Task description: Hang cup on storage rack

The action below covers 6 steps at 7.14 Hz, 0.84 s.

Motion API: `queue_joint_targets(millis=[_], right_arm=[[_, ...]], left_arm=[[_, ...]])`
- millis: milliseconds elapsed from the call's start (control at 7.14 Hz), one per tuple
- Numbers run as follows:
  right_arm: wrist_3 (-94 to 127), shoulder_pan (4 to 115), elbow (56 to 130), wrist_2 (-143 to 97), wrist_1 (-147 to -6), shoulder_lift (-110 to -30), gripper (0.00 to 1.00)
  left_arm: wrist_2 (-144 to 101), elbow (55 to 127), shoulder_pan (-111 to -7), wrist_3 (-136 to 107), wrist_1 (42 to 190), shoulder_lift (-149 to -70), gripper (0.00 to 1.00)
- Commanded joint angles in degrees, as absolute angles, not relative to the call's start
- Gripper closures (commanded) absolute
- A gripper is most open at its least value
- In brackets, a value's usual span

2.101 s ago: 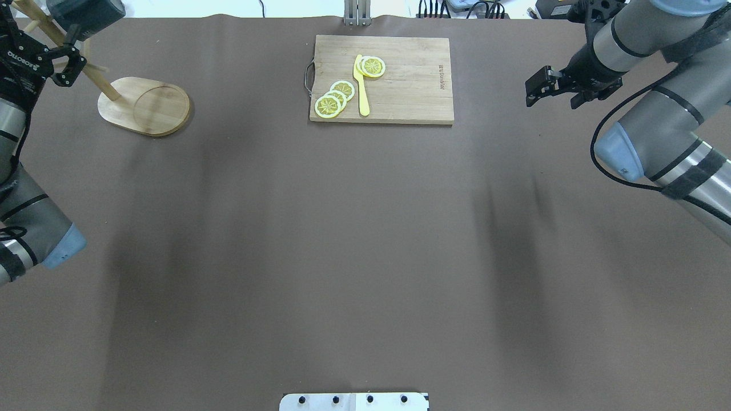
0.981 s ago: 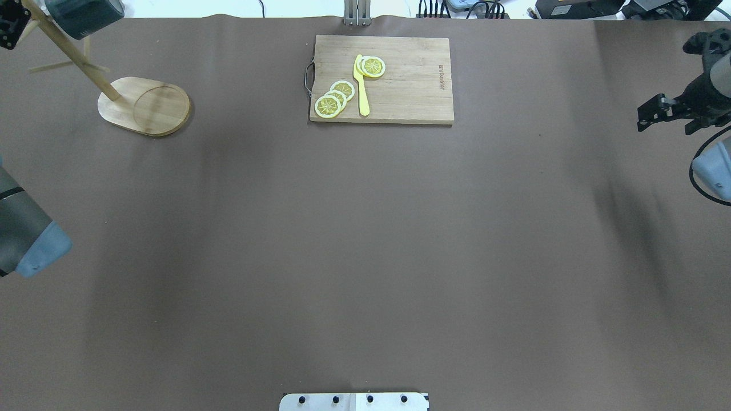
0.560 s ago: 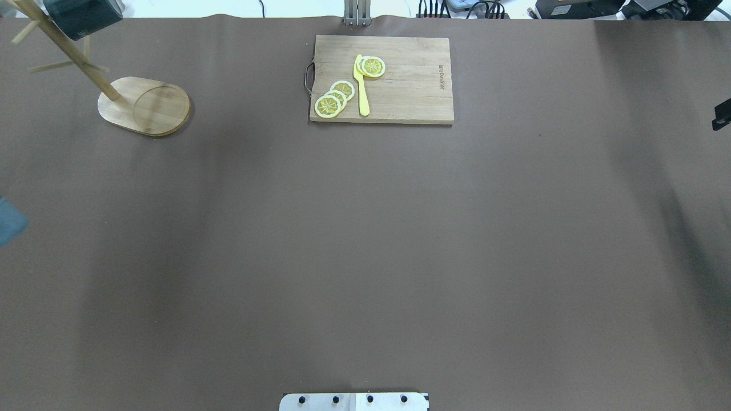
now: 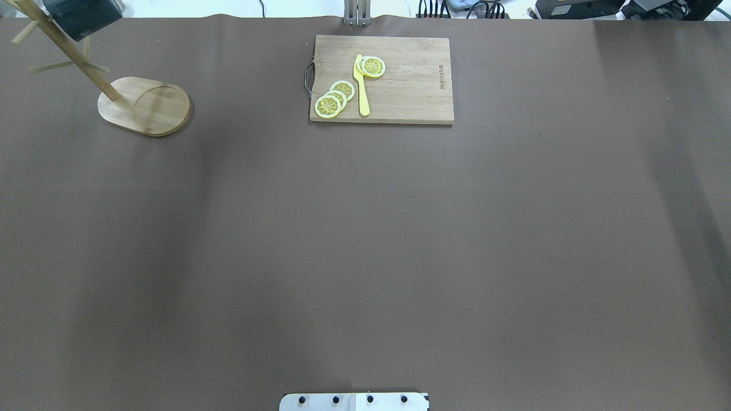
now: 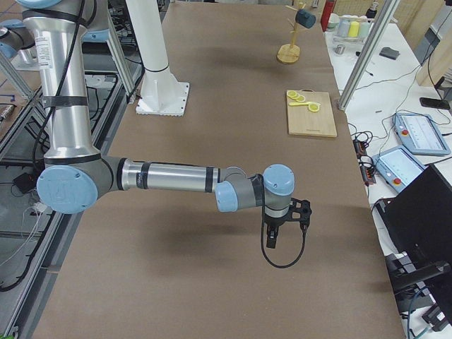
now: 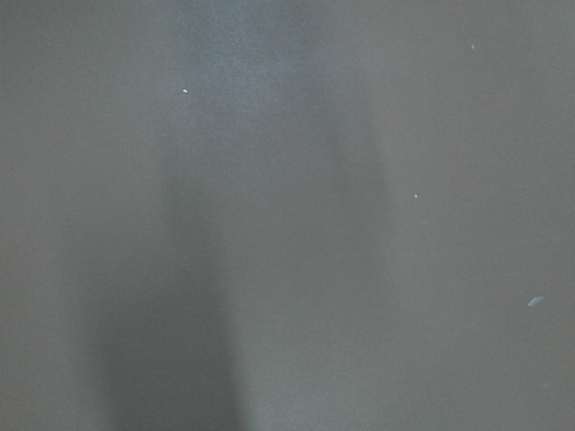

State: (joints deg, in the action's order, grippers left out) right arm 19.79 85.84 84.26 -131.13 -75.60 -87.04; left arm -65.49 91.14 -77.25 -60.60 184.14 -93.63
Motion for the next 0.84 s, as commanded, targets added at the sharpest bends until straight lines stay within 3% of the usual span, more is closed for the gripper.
queue_joint_targets(millis=[0,420,700], right_arm=[[19.6,86.4,84.8,-132.4,-75.5,-88.3,0.0],[19.7,86.4,85.1,-134.3,-75.2,-89.1,0.0],[19.7,86.4,84.9,-134.2,-74.6,-88.9,0.0]], left_arm=[[-92.1,84.8,-94.1,-42.6,175.8,-92.1,0.02],[-103.3,85.7,-99.4,-23.4,151.6,-97.9,0.02],[-111.9,85.5,-99.4,-19.4,142.9,-96.2,0.02]])
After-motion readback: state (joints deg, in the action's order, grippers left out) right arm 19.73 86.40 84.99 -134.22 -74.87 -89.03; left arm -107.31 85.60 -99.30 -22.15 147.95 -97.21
